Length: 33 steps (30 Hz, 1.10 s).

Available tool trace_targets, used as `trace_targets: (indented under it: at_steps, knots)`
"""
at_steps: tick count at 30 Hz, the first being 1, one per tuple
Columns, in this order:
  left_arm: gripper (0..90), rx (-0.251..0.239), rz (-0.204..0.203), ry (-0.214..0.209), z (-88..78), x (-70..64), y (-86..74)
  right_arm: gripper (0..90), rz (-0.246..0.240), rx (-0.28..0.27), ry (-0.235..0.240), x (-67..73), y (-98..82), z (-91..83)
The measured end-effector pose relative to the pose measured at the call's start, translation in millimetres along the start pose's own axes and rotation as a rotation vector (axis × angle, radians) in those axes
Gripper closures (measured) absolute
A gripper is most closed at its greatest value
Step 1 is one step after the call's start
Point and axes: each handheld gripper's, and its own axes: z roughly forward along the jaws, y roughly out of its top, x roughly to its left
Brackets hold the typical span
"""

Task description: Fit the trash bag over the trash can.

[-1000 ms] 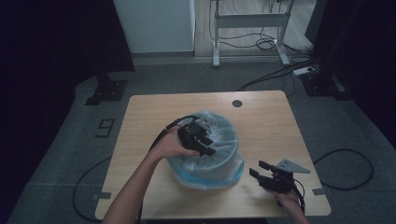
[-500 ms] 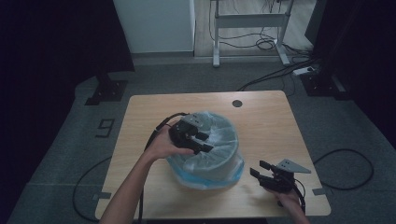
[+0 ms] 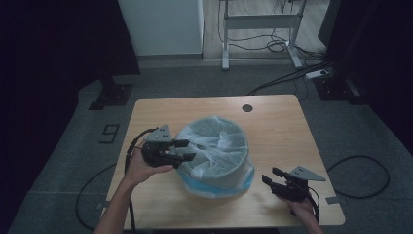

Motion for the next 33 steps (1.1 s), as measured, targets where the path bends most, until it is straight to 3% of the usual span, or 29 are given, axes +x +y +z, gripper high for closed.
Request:
trace_targets:
  at_steps: [1, 4, 14, 24, 33]
  knots:
    - [44.7, 0.0, 0.0, 0.0, 0.0, 0.0, 0.0, 37.9, 0.0, 0.0, 0.0, 0.0, 0.0, 0.0]
    - [44.4, -0.042, -0.028, 0.015, -12.5, -1.0, -22.6, 37.9, -0.008, 0.006, -0.004, 0.8, -0.2, 0.5]
    - [43.9, -0.126, -0.098, 0.047, -36.1, -4.3, -67.5, 37.9, -0.01, 0.004, -0.009, 0.2, -0.2, 0.1]
    - [43.6, -0.112, -0.173, 0.059, -30.1, -1.8, -109.6, 37.7, -0.005, 0.006, -0.012, -1.0, -0.5, -0.6]
    - [42.7, -0.102, -0.185, 0.068, -25.2, 0.2, -115.8, 37.5, -0.006, 0.009, -0.009, -0.3, -0.9, 0.8]
